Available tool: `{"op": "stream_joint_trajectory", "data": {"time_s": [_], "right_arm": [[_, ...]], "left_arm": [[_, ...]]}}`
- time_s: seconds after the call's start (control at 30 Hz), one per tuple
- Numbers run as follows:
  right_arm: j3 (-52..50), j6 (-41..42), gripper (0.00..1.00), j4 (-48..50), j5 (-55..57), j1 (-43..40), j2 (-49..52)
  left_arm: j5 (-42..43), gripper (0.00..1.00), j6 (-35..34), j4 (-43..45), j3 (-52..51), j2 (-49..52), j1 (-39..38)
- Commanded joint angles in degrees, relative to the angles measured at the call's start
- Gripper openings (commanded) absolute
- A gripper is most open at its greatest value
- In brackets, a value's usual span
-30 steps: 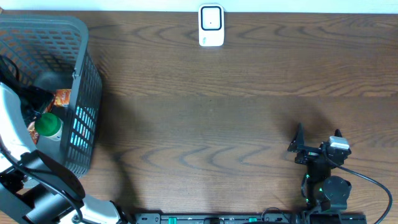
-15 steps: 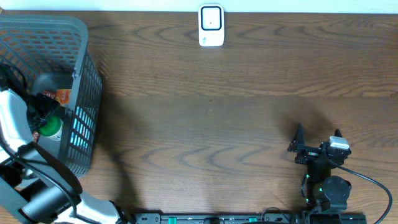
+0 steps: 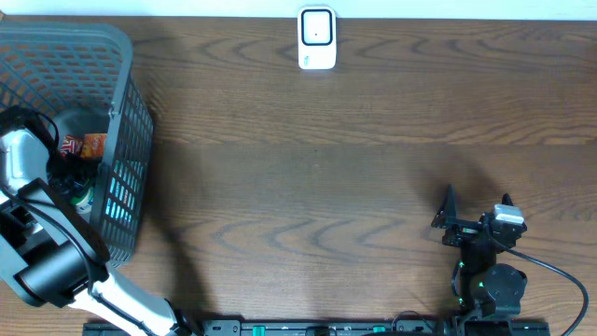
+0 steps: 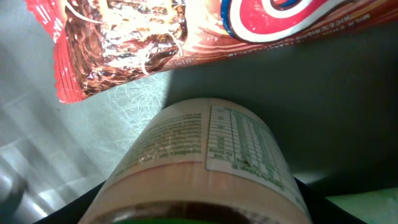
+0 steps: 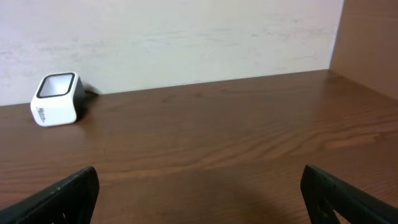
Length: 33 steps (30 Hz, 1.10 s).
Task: Scan the item barcode
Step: 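Reach the left gripper into the basket and grasp the green-capped bottle, then carry the bottle with the left gripper and set it on the table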
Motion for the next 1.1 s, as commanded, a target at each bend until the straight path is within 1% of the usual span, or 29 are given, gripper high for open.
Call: {"op": "stream_joint_trajectory", "data": {"time_s": [0.0, 0.13, 0.23, 0.37, 0.4, 0.43, 0.47, 0.53, 0.57, 0.6, 0.63, 0.7, 0.8, 0.9, 0.93, 0.97, 1.0, 1.07], "right_arm": [[-0.22, -0.92, 0.99, -0.09, -0.28, -0.37, -0.31], [-0.2, -0.92, 0.99, -0.09, -0.28, -0.39, -0.31], [-0.2, -0.92, 0.99, -0.09, -0.28, -0.39, -0.31], [-0.2, -0.92, 0.99, -0.09, -0.28, -0.37, -0.31], [-0.2, -0.92, 0.99, -0.09, -0.28, -0.37, -0.31], [-0.2, -0.92, 0.99, -0.09, -0.28, -0.37, -0.31], [-0.2, -0.92, 0.99, -0.09, -0.28, -0.39, -0.31], [-0.2, -0.92, 0.99, -0.09, -0.28, -0.37, -0.31], [-0.2, -0.92, 0.99, -0.09, -0.28, -0.37, -0.31], [-0.2, -0.92, 0.99, -0.09, -0.28, -0.37, -0.31], [-0.2, -0.92, 0.99, -0.09, -0.28, -0.37, -0.31], [-0.2, -0.92, 0.99, -0.09, -0.28, -0.37, -0.31], [-0.22, -0.92, 0.99, -0.09, -0.28, -0.37, -0.31], [-0.22, -0.92, 0.99, -0.09, -0.28, -0.37, -0.31], [-0.22, -0.92, 0.99, -0.09, -0.28, -0.37, -0.31], [-0.22, -0.92, 0.99, -0.09, -0.28, -0.37, -0.31], [-0.22, -0.92, 0.99, -0.09, -0.28, -0.37, -0.31], [-0.22, -0.9, 0.99, -0.09, -0.28, -0.39, -0.31]], "left_arm": [[-0.33, 0.72, 0.48, -0.57, -0.17, -0.39, 0.26], [-0.31, 0.71, 0.46, -1.77, 1.01, -3.69, 0.26], [-0.24, 0.71, 0.44, -2.82, 2.56, -8.2, 0.26], [0.92, 0.71, 0.22, -3.85, 4.66, -17.7, 0.26], [2.64, 0.71, 0.22, -4.02, 5.4, -22.27, 0.26], [6.58, 0.71, 0.24, -4.17, 6.25, -28.02, 0.11], [9.22, 0.71, 0.22, -4.17, 6.36, -30.56, -0.07], [17.09, 0.71, 0.22, -4.04, 6.36, -36.41, -1.51], [19.23, 0.71, 0.22, -3.93, 6.36, -38.03, -2.47], [22.56, 0.71, -0.26, -3.43, 6.36, -41.81, -6.21], [23.1, 0.71, -0.7, -2.91, 6.36, -43.54, -9.11], [23.06, 0.71, -1.86, -1.75, 6.36, -45.68, -15.32], [22.67, 0.71, -2.91, 0.37, 6.23, -46.27, -25.92], [22.12, 0.71, -4.26, 1.29, 5.57, -44.15, -35.95], [20.81, 0.71, -5.38, 1.14, 5.2, -42.47, -40.11], [18.12, 0.71, -8.13, 0.5, 4.79, -39.8, -45.18], [16.35, 0.71, -10.84, -0.26, 4.72, -37.53, -48.33], [14.97, 0.71, -13.25, -0.42, 4.72, -33.07, -53.37]]}}
